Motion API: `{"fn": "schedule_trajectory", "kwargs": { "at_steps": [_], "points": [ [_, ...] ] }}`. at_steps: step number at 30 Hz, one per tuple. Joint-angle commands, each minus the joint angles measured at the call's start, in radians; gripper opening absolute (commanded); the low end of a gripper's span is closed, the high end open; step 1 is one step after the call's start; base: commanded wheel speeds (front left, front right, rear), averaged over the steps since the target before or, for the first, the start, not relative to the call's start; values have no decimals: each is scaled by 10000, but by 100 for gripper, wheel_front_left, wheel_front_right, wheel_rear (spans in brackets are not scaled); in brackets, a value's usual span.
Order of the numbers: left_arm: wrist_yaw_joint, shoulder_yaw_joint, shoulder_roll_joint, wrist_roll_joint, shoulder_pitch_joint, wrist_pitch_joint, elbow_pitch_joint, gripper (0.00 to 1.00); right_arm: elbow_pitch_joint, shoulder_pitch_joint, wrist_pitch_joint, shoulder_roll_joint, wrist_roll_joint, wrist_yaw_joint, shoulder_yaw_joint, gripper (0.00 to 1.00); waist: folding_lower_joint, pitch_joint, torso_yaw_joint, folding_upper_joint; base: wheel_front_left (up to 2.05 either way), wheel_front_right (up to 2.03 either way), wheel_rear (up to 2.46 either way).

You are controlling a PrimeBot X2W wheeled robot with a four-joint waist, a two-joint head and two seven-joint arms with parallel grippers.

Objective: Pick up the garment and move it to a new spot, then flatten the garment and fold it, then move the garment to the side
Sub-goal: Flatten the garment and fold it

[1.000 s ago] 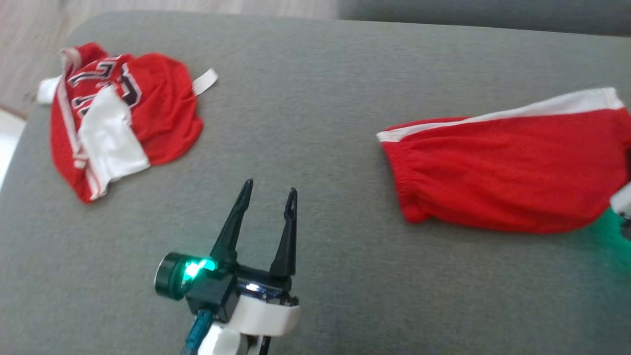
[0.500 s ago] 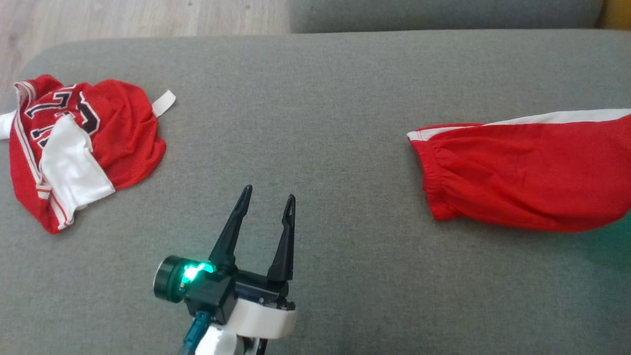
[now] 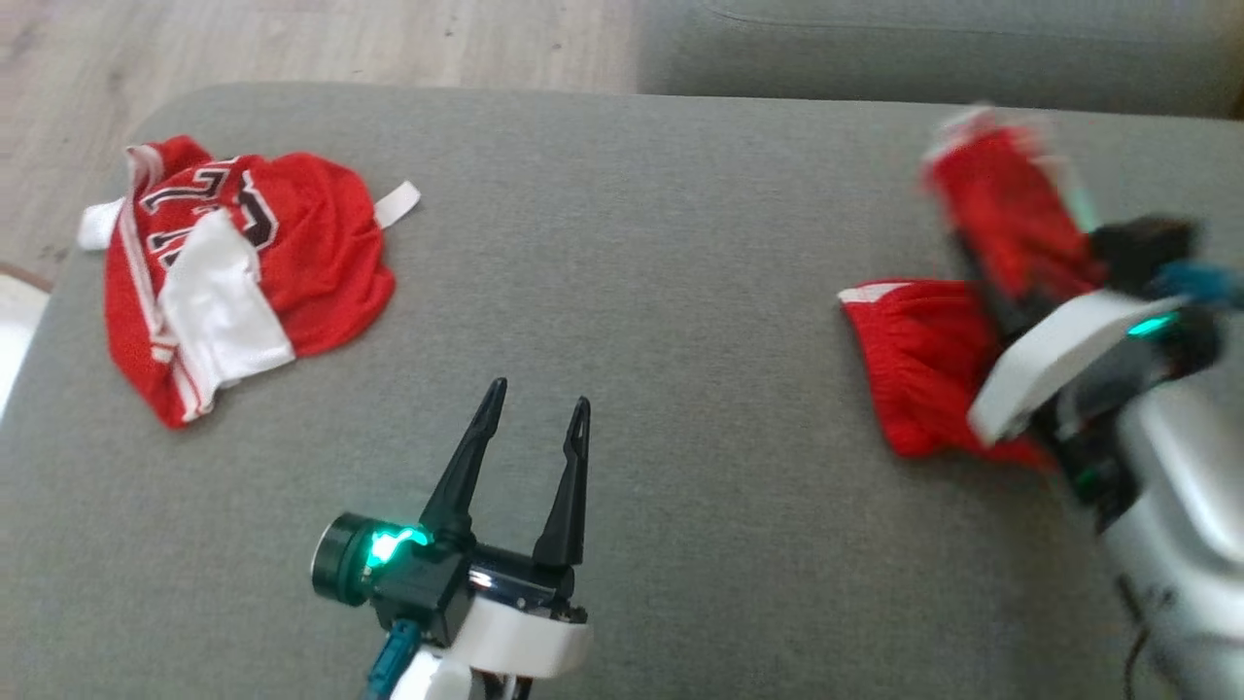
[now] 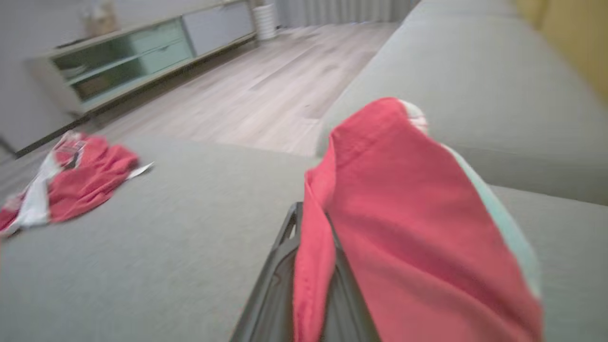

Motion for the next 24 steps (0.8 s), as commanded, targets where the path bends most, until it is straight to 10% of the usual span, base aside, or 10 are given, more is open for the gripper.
{"fn": "schedule_trajectory", "kwargs": {
  "at_steps": [1, 4, 5, 6, 24],
  "points": [
    [26, 210, 19, -84, -73, -51, -330, 100, -592, 295, 213, 18, 19, 33, 473, 0, 0, -31, 189, 0, 0, 0, 0],
    [81, 211, 19, -155, 5, -51, -409, 100, -1312, 1041, 858, 88, 120, 33, 1373, 0, 0, -41, 385, 0, 0, 0, 0],
    [99, 217, 19, -167, 26, -51, -425, 100, -1413, 1225, 916, 110, 149, 33, 1421, 33, 0, -48, 418, 0, 0, 0, 0],
    [107, 219, 19, -179, 44, -51, -439, 100, -1502, 1392, 903, 124, 122, 33, 1411, 100, 0, -66, 449, 0, 0, 0, 0],
    [723, 1882, 51, -237, 1983, -51, -1091, 100, -2885, 5212, -3644, 1309, -1891, 33, -2411, 100, 0, -1624, -328, 0, 0, 0, 0]
  ]
}}
